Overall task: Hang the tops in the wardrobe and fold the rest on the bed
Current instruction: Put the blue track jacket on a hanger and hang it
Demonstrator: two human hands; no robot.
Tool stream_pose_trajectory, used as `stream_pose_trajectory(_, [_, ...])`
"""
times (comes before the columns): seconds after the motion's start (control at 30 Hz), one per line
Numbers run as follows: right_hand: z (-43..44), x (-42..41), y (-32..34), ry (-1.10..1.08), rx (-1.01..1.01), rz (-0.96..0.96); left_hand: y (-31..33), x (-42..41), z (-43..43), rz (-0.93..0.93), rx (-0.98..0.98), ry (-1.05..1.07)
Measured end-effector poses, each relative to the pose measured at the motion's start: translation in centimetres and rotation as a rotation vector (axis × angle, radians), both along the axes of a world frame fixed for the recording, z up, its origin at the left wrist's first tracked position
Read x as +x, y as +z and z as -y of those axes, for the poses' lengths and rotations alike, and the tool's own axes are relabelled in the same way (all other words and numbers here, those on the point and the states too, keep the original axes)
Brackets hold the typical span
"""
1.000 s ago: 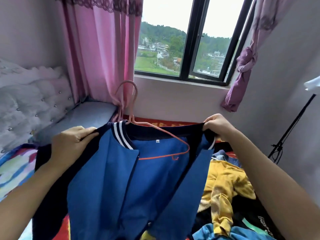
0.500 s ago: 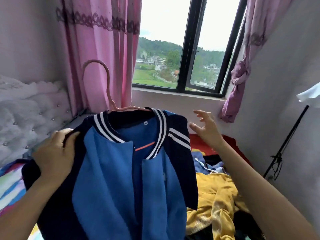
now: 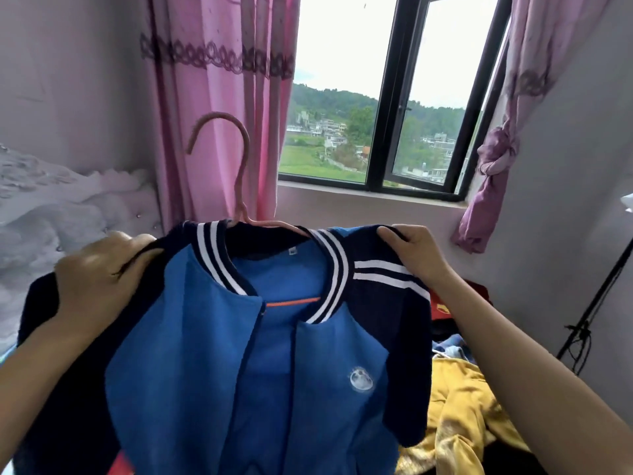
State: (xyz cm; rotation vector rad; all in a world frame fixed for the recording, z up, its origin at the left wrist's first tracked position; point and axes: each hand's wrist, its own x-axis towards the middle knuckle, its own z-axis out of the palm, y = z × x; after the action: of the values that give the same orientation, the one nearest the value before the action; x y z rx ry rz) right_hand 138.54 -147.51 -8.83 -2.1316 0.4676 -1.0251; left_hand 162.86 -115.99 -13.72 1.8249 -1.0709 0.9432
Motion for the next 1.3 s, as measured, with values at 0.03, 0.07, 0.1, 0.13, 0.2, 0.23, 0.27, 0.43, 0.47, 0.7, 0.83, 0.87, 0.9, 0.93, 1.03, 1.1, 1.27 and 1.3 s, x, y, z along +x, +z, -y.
stream_pose_trajectory(0.03, [-0.9, 0.7, 0.4, 0.018, -0.035, 0.008, 0.1, -0.6, 0.4, 0.04, -0.005, -0.021])
stream_pose_trajectory(0.07, [-1.8, 1.5, 0.7, 0.047, -0.072, -0.012, 0.1, -1.5, 0.9, 0.079, -0.014, -0.031])
stream_pose_trajectory(0.1, [-2.6, 2.2, 0.9, 0.092, -0.091, -0.059, 0.0, -2.3, 1.4, 0.089, -0.029, -0.038])
stream_pose_trajectory(0.13, [-3.0, 2.9, 1.2, 0.139, -0.086, -0.124, -0.1, -2.9, 1.8, 0.057, -0.049, -0.033])
stream_pose_trajectory(0.2, [-2.9, 3.3, 2.0, 0.189, -0.049, -0.282, 0.1, -3.5, 1.9, -0.066, -0.088, -0.004])
stream_pose_trajectory(0.23, [-2.5, 3.2, 2.4, 0.172, -0.071, -0.345, 0.0, -3.6, 1.8, -0.124, -0.109, 0.021])
stream_pose_trajectory(0.27, [-1.9, 3.0, 2.8, 0.139, -0.133, -0.373, -0.1, -3.4, 1.6, -0.168, -0.13, 0.042])
stream_pose_trajectory(0.43, [-3.2, 2.3, 3.2, 0.188, -0.366, -0.398, -0.3, -3.4, 1.2, -0.297, -0.197, 0.073])
stream_pose_trajectory(0.47, [-4.0, 2.6, 3.0, 0.167, -0.464, -0.482, -0.1, -3.6, 1.2, -0.298, -0.183, 0.082])
stream_pose_trajectory(0.7, [-2.9, 4.8, 3.7, 0.222, -0.309, -0.282, 2.7, -3.0, -5.1, -0.427, 0.084, -0.023])
stream_pose_trajectory(0.83, [-3.6, 6.2, 3.6, 0.317, -0.317, -0.336, 3.1, -4.4, -8.2, -0.473, 0.227, -0.076])
stream_pose_trajectory(0.87, [-4.0, 6.6, 3.4, 0.341, -0.317, -0.349, 3.3, -4.9, -8.6, -0.518, 0.247, -0.087])
stream_pose_trajectory(0.9, [-4.3, 7.0, 3.1, 0.357, -0.309, -0.352, 3.0, -5.2, -9.0, -0.574, 0.254, -0.113])
stream_pose_trajectory(0.93, [-4.4, 7.3, 2.7, 0.379, -0.293, -0.346, 2.6, -5.5, -9.7, -0.626, 0.258, -0.139])
stream_pose_trajectory(1.03, [-4.9, 8.1, 1.7, 0.458, -0.249, -0.359, 1.5, -6.8, -11.2, -0.605, 0.22, -0.067])
stream_pose_trajectory(1.1, [-6.0, 8.8, 1.1, 0.548, -0.24, -0.382, 0.9, -8.6, -12.3, -0.595, 0.175, 0.063])
stream_pose_trajectory(1.27, [-12.1, 10.2, 0.7, 0.825, -0.301, -0.368, 0.2, -14.8, -17.1, -0.585, 0.005, 0.396])
stream_pose_trajectory(1.3, [-13.8, 10.7, 0.7, 0.891, -0.311, -0.365, 0.1, -16.3, -18.6, -0.591, -0.013, 0.461])
